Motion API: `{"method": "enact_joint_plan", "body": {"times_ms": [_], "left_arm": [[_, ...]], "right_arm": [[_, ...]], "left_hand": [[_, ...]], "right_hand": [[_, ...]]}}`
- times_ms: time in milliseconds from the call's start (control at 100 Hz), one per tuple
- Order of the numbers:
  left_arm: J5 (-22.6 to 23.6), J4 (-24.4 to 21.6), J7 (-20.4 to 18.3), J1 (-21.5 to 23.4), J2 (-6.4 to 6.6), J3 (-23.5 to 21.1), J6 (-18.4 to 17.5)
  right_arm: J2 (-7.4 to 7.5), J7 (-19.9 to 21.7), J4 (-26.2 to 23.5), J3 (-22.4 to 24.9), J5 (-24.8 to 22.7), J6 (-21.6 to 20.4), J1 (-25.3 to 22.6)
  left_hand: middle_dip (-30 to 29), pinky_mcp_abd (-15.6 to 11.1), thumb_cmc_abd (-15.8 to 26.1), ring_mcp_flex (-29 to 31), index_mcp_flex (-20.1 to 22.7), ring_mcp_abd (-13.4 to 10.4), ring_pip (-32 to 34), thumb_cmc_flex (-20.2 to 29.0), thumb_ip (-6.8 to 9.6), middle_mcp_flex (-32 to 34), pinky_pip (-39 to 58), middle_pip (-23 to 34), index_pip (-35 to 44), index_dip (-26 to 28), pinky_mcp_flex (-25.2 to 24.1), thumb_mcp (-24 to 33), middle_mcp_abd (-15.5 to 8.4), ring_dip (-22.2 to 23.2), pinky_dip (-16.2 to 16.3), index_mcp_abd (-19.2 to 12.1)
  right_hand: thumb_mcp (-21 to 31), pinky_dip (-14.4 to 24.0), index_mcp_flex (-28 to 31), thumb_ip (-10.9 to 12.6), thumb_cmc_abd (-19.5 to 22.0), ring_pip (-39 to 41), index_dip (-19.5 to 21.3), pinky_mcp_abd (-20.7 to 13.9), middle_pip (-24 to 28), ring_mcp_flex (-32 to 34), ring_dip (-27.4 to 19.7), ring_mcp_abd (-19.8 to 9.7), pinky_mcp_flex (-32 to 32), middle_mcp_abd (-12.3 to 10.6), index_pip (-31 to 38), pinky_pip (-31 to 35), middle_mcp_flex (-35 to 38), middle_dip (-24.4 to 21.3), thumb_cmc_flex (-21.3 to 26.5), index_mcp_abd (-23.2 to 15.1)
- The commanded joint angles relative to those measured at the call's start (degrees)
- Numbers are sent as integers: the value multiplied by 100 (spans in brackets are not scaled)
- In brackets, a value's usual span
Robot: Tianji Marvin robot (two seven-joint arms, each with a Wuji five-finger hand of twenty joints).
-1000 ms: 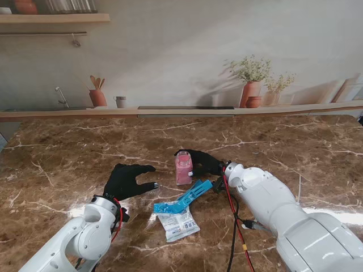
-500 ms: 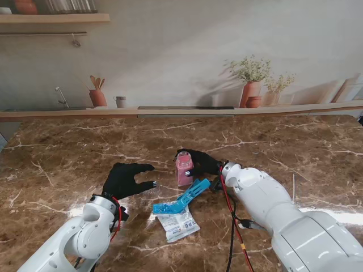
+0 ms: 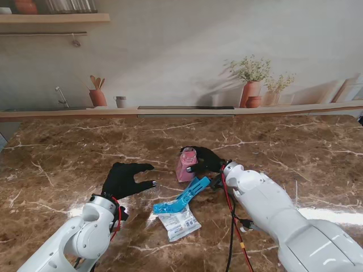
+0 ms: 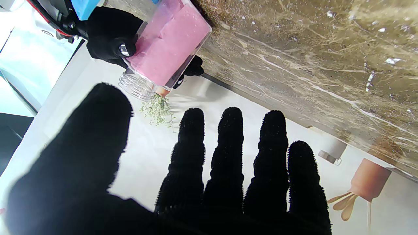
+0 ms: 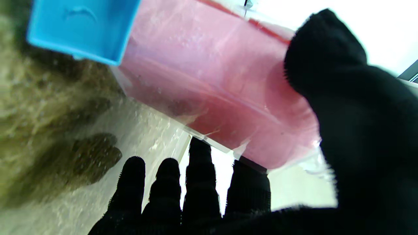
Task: Fill the seasoning bottle
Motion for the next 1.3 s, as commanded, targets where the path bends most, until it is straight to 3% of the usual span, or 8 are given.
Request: {"method": "enact_joint_plan", "body": {"times_ms": [0,410,730,800,830,930,990,1290], "left_arm": [[3,6,21,39,-7,1,3],[6,16,68,77,-14,-38,12],[4,10,67,107,-12,-64,-4],[5,10,72,107,-13,-68,-4],[7,11,75,107,-13,-70,-4],[17,8,83,113,-13,-77,0],[23,10,86,116,-13,-78,5],[30,-22,34,134,-4,-96,44]], "right_arm": [[68,18,19,36,-41,31,-16],[441,-577,-832,-25,-160,307,-267],[279,-853,-355,-156,-529,140,-105],[185,-714,-143,-100,-474,55,-46],[156,-638,-69,-77,-453,21,-24],[77,-377,145,21,-403,-60,43],[42,-66,247,144,-309,-45,77],[-132,879,793,632,-383,-6,252]], "left_hand": [[-37,-200,237,-131,-76,-199,-76,-208,123,-124,-113,-83,2227,-2,-99,-250,7,-67,63,2],[-35,-195,228,-123,-59,-192,-71,-203,126,-109,-115,-78,2235,4,-102,-244,22,-68,67,6],[-33,-183,214,-111,-54,-189,-69,-214,122,-103,-117,-77,2236,5,-105,-223,19,-66,69,2],[-34,-186,225,-114,-64,-196,-70,-219,120,-110,-120,-79,2226,0,-109,-221,18,-66,68,17],[-33,-184,217,-113,-60,-197,-71,-216,120,-105,-119,-77,2226,0,-107,-220,12,-66,69,3],[-33,-184,228,-123,-66,-193,-75,-217,119,-114,-119,-79,2229,2,-108,-218,12,-67,69,-4],[-33,-181,222,-124,-65,-195,-76,-210,119,-108,-124,-77,2230,3,-115,-217,5,-68,68,-5],[-37,-186,233,-126,-64,-200,-83,-201,120,-122,-132,-83,2230,3,-122,-229,12,-73,66,-3]], "right_hand": [[234,106,931,-116,587,123,771,-70,26,275,24,-265,86,-258,2320,74,326,45,348,-1071],[224,199,1055,-39,972,352,1029,65,-45,762,94,-266,277,-318,2474,342,1050,177,314,-951],[543,148,708,-55,348,385,1040,340,-76,1326,196,-164,336,-253,2272,373,1440,381,205,-621],[916,65,257,730,270,324,835,428,-177,1840,264,-79,355,-260,1473,314,1488,378,-96,-65],[953,22,4,844,181,243,616,438,-220,1886,262,-64,339,-271,974,270,1462,351,-148,161],[1009,-58,-657,810,-9,24,-765,382,-286,1707,243,-10,148,-303,-717,116,1373,297,-284,891],[966,-67,-938,786,-27,-68,-1111,308,-316,1420,235,13,-34,-301,-1090,33,1233,299,-333,1034],[892,21,-2022,707,-132,-474,-1344,-117,-541,-440,102,-130,-503,71,-1394,-439,-1036,467,-618,1022]]}}
